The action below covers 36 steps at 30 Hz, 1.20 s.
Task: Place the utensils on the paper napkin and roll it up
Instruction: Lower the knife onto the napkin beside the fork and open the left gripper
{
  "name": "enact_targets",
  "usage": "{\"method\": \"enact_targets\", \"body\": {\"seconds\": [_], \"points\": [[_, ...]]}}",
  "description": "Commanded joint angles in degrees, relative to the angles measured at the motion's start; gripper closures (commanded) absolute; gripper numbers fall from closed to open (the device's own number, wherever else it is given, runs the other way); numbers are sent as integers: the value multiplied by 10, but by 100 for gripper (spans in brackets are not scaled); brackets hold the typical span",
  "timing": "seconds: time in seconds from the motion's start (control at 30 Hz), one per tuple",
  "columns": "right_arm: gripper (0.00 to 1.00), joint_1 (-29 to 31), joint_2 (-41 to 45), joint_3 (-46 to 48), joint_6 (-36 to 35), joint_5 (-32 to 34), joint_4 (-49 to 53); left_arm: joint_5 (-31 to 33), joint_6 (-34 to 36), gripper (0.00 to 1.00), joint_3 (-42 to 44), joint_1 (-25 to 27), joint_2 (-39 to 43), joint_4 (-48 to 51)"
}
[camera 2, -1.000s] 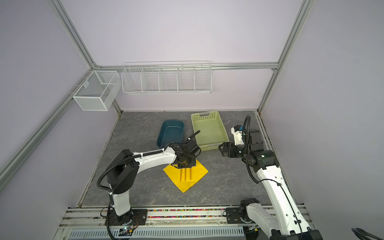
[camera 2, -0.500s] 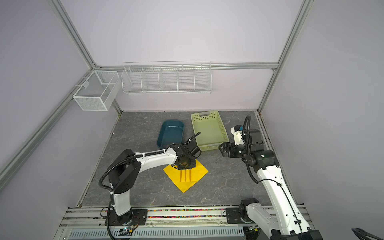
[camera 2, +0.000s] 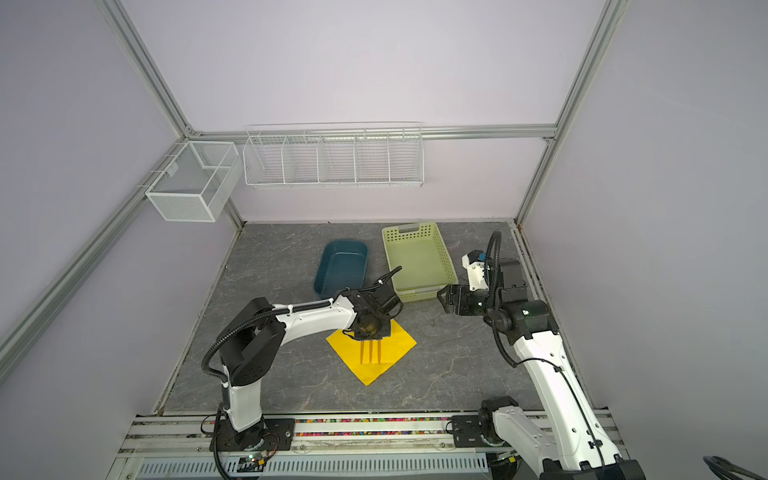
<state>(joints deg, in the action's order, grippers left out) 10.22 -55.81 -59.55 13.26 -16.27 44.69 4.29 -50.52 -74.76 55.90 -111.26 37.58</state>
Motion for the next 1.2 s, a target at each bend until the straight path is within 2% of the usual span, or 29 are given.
{"method": "enact_targets", "body": {"seconds": [0.0, 1.17], "points": [[17, -2, 9, 9, -12, 4, -6, 15, -8, 100, -4, 2, -14, 9], [16, -2, 19, 16, -14, 3, -8, 30, -7, 98, -36, 2, -32, 29]]}}
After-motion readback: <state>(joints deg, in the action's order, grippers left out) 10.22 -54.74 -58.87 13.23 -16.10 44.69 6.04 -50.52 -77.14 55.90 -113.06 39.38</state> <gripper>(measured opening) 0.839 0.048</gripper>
